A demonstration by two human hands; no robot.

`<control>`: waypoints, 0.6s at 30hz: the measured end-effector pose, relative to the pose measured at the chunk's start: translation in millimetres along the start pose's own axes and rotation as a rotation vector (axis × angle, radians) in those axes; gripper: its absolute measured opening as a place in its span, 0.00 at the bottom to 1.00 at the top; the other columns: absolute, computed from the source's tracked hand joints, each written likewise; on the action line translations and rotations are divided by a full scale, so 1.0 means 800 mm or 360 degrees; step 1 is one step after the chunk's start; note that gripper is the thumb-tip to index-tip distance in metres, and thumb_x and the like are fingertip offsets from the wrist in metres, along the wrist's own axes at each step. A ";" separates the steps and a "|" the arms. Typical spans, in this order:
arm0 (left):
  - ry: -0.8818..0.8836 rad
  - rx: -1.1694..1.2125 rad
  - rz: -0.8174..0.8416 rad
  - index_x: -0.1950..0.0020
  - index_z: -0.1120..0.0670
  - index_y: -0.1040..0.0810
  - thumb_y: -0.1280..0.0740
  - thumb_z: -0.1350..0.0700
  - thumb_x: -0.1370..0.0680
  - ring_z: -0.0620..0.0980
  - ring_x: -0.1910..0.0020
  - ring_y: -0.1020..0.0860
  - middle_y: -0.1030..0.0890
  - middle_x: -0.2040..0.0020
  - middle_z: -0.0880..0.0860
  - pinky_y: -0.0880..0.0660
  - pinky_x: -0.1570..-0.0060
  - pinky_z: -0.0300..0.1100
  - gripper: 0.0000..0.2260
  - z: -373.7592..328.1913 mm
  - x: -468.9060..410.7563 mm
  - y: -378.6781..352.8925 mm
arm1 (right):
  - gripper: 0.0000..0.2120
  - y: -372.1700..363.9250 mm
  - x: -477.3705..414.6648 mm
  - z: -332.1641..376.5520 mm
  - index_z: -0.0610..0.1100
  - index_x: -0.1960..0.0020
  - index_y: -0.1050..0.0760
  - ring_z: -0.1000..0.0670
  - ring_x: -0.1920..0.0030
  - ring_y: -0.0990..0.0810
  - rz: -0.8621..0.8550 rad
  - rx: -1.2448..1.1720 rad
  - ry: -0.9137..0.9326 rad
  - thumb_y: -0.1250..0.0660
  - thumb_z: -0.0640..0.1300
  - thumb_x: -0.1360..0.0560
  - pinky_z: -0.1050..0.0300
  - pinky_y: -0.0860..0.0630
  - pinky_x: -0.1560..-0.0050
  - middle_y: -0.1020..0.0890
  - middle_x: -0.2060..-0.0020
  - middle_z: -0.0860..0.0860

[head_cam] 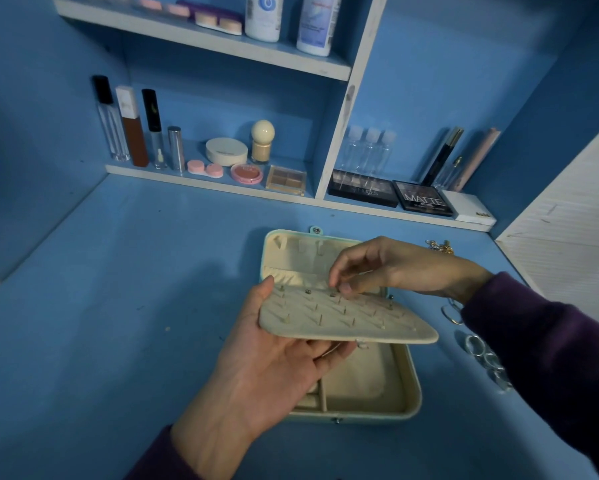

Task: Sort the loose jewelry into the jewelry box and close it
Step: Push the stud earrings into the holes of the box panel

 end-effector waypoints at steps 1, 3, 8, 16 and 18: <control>0.0001 0.0000 -0.0003 0.39 0.59 0.24 0.44 0.42 0.20 0.59 0.49 0.18 0.18 0.46 0.63 0.27 0.50 0.55 0.23 0.000 0.000 0.000 | 0.06 0.000 0.000 0.000 0.40 0.50 0.20 0.52 0.53 0.20 0.0003 -0.0004 -0.0004 0.32 0.35 0.26 0.59 0.25 0.45 0.18 0.54 0.47; 0.0001 0.0001 -0.0009 0.39 0.59 0.24 0.43 0.42 0.20 0.59 0.48 0.18 0.18 0.46 0.63 0.27 0.50 0.55 0.23 0.000 -0.001 0.001 | 0.06 0.000 -0.002 0.000 0.42 0.51 0.20 0.52 0.53 0.20 0.0003 -0.0004 -0.0013 0.32 0.36 0.26 0.55 0.25 0.43 0.17 0.56 0.48; 0.0000 -0.0015 -0.0014 0.39 0.60 0.24 0.43 0.42 0.21 0.59 0.50 0.18 0.18 0.46 0.63 0.27 0.50 0.55 0.23 0.000 -0.001 0.002 | 0.05 -0.004 -0.008 0.000 0.44 0.54 0.19 0.49 0.55 0.22 0.0008 0.0051 -0.0014 0.31 0.37 0.27 0.42 0.28 0.41 0.17 0.57 0.48; 0.0005 -0.0025 -0.0012 0.38 0.60 0.24 0.43 0.42 0.21 0.59 0.48 0.18 0.18 0.45 0.63 0.27 0.49 0.55 0.24 0.000 -0.002 0.003 | 0.05 -0.006 -0.011 -0.006 0.46 0.55 0.19 0.53 0.57 0.21 0.0022 0.0062 -0.0038 0.31 0.38 0.27 0.54 0.25 0.47 0.18 0.60 0.53; 0.0005 -0.0026 -0.0008 0.37 0.59 0.24 0.43 0.42 0.21 0.59 0.47 0.19 0.18 0.45 0.63 0.27 0.49 0.55 0.24 0.000 -0.003 0.004 | 0.05 -0.006 -0.010 -0.008 0.46 0.54 0.19 0.54 0.56 0.21 0.0010 0.0033 -0.0032 0.31 0.38 0.27 0.57 0.25 0.48 0.18 0.60 0.52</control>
Point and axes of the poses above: each hand's wrist, its own x-axis away from the middle knuckle, its own y-axis out of the back of the hand, z = x × y, the point moved 9 cm from there along -x, towards the middle knuckle
